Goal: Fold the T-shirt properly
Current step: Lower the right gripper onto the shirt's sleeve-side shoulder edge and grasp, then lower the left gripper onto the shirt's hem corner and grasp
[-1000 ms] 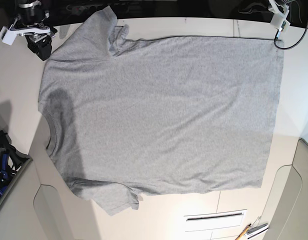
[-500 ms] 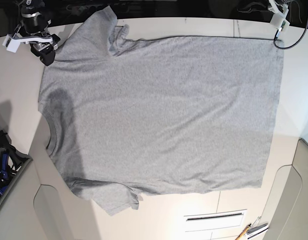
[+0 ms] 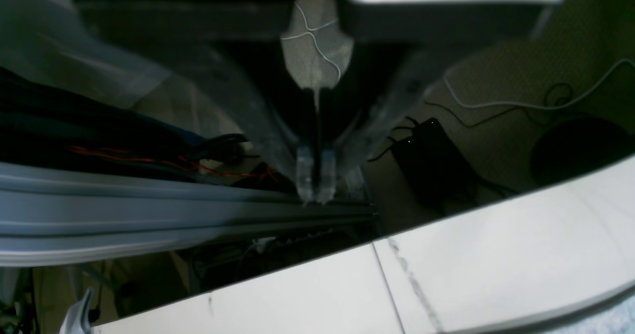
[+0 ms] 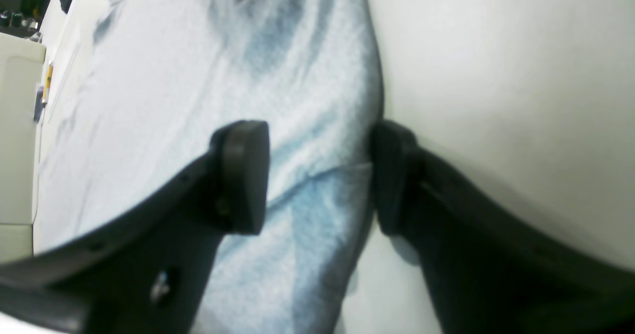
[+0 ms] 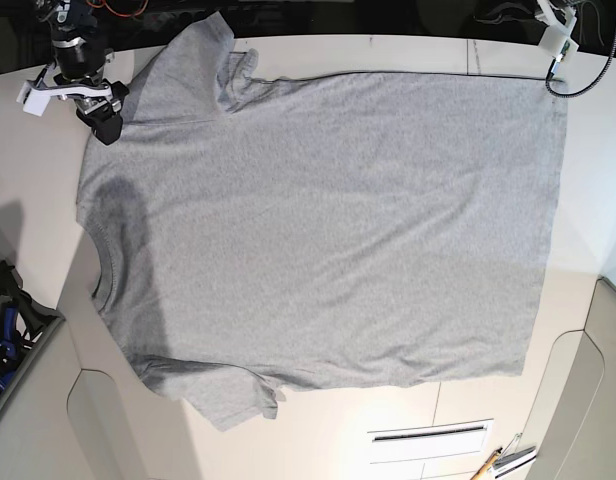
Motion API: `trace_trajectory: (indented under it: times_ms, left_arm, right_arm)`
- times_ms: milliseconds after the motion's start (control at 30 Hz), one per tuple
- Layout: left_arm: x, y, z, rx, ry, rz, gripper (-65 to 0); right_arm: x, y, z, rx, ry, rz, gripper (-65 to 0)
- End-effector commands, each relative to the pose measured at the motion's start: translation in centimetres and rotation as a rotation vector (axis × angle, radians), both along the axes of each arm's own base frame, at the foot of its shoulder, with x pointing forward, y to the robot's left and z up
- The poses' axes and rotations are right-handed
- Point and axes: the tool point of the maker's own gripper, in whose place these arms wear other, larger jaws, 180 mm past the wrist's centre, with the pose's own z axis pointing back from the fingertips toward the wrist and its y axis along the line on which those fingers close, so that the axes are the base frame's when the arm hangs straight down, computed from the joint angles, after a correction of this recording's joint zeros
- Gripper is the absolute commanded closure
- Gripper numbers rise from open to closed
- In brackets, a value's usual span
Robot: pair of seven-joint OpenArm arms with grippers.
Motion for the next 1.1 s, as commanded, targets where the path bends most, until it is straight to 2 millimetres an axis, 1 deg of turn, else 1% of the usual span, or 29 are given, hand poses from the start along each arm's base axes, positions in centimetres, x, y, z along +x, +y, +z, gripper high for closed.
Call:
trace_trajectory:
  times_ms: [0,33,100,233,400,533,633,700,767,833,967,1067]
  left_arm:
    - [0.2,-0.2,0.6,-0.021,-0.014,-0.003,0.0]
    - [0.2,-0.2,0.6,-0.024,-0.015,-0.001,0.0]
    - [0.3,-0.3,0.7,-0.030,-0.016,0.004,0.0]
    - [0.8,-0.5,1.0,-0.058,-0.026,0.025,0.0]
    - [2.0,-0.6,1.3,-0.071,-0.048,0.029,0.0]
    - [2.9,-0.6,1.4,-0.070,-0.072,0.025,0.0]
    - [4.0,-0.6,1.5,-0.064,-0.097,0.017,0.0]
    - [5.0,-0.1,1.7,-0.043,-0.120,0.012,0.0]
    - [6.4,1.1,2.1,0.004,-0.161,0.013,0.0]
    - [8.1,2.8,3.1,0.052,-0.219,0.033,0.0]
    - [11.4,7.0,6.3,0.149,-0.351,0.107,0.0]
    - [12.9,10.5,8.4,0.213,-0.420,0.182,0.0]
  right_arm:
    - [-0.2,-0.1,0.2,-0.003,0.004,0.007,-32.2]
    - [-0.2,-0.1,0.2,-0.004,0.004,0.008,-29.9]
    - [-0.1,-0.1,0.2,-0.004,0.001,0.011,-22.3]
    - [0.3,0.6,0.8,-0.008,-0.036,0.061,-0.2]
    - [0.5,1.5,1.2,-0.028,-0.069,0.134,0.0]
    - [0.5,1.6,1.3,-0.027,-0.070,0.135,0.0]
    - [0.5,1.6,1.3,-0.027,-0.070,0.135,0.0]
    - [0.5,1.6,1.3,-0.027,-0.071,0.135,0.0]
    - [0.5,1.6,1.3,-0.027,-0.071,0.135,0.0]
    - [0.5,1.6,1.3,-0.027,-0.071,0.135,0.0]
    - [0.5,1.6,1.3,-0.027,-0.072,0.135,0.0]
    - [0.8,1.6,1.4,-0.025,-0.081,0.133,0.0]
